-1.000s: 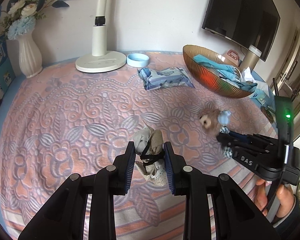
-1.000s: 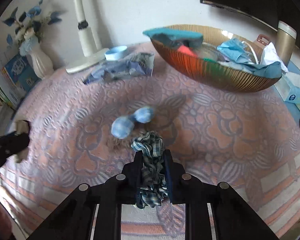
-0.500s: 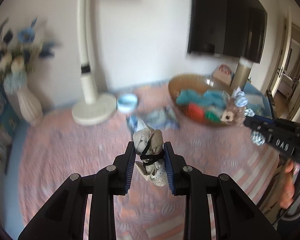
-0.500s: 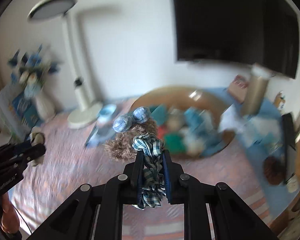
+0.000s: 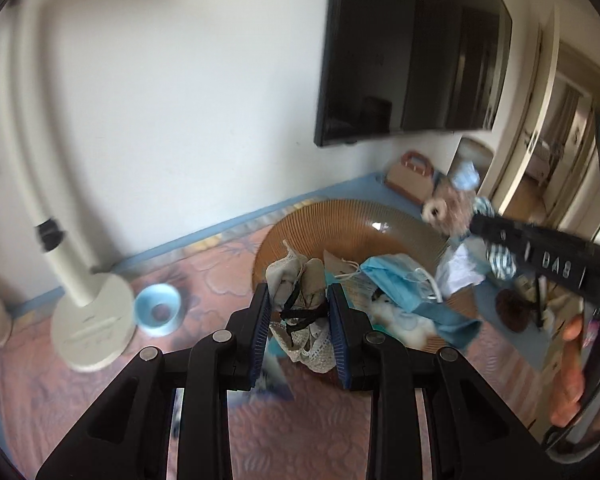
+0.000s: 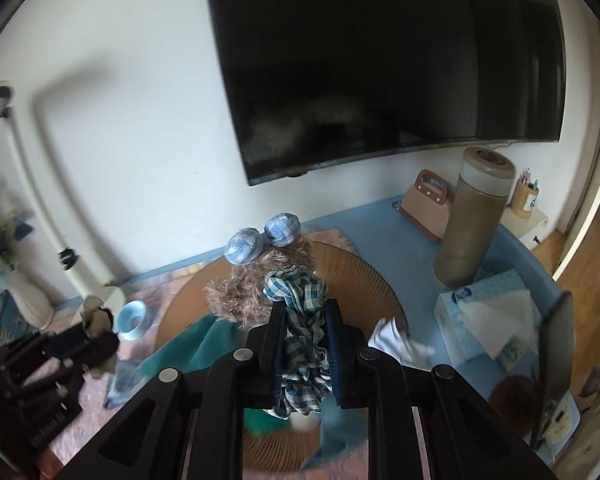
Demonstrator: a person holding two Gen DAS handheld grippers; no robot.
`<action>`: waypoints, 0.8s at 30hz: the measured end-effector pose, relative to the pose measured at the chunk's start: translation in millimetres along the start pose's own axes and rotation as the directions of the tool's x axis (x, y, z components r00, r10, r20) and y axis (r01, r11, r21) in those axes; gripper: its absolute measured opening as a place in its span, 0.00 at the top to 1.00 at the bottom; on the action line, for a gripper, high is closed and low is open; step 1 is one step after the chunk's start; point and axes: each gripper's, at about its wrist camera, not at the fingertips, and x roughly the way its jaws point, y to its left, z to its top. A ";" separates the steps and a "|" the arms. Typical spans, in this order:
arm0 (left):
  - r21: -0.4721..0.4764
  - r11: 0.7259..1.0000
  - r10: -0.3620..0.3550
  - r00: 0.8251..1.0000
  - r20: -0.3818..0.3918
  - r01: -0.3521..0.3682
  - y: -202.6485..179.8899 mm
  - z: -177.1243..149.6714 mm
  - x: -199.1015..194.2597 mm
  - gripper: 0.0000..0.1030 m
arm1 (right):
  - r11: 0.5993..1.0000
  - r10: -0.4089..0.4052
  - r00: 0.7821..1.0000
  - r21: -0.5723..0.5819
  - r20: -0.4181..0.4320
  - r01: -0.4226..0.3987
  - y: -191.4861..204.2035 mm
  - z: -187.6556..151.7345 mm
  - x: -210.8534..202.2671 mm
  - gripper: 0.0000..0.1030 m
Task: Organize soft objects
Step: 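Carry plush shoe and scrunchie to the amber bowl and release both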
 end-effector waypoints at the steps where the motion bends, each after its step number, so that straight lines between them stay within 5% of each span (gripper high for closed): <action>1: 0.009 1.000 0.001 1.000 -0.008 -0.001 -1.4 1.2 7.9 0.73 | 1.000 0.009 1.000 0.010 -0.008 -0.009 -2.0 5.5 8.0 0.78; 2: 0.011 1.000 -0.001 1.000 -0.015 0.001 -2.7 4.5 17.4 0.73 | 1.000 0.018 1.000 0.019 -0.017 -0.018 -2.8 10.4 16.1 0.73; 4: -0.005 1.000 -0.030 0.999 -0.023 0.030 -3.3 12.9 33.7 0.47 | 0.999 0.033 0.998 0.021 -0.044 -0.033 -1.7 14.4 28.2 0.40; 7: -0.011 0.997 -0.073 0.997 -0.037 0.072 -3.5 20.0 49.5 0.25 | 1.000 0.015 0.999 -0.003 -0.049 -0.015 1.3 8.9 29.0 0.40; 14: -0.020 0.997 -0.078 0.997 -0.021 0.078 17.4 1.4 16.6 0.25 | 0.998 0.054 0.997 0.035 -0.046 -0.052 -4.6 -11.6 -0.3 0.40; 24: -0.100 0.994 0.049 0.993 0.105 -0.038 68.6 -17.3 -109.3 0.22 | 0.988 0.157 0.988 -0.009 0.012 -0.157 52.4 -32.0 -70.4 0.40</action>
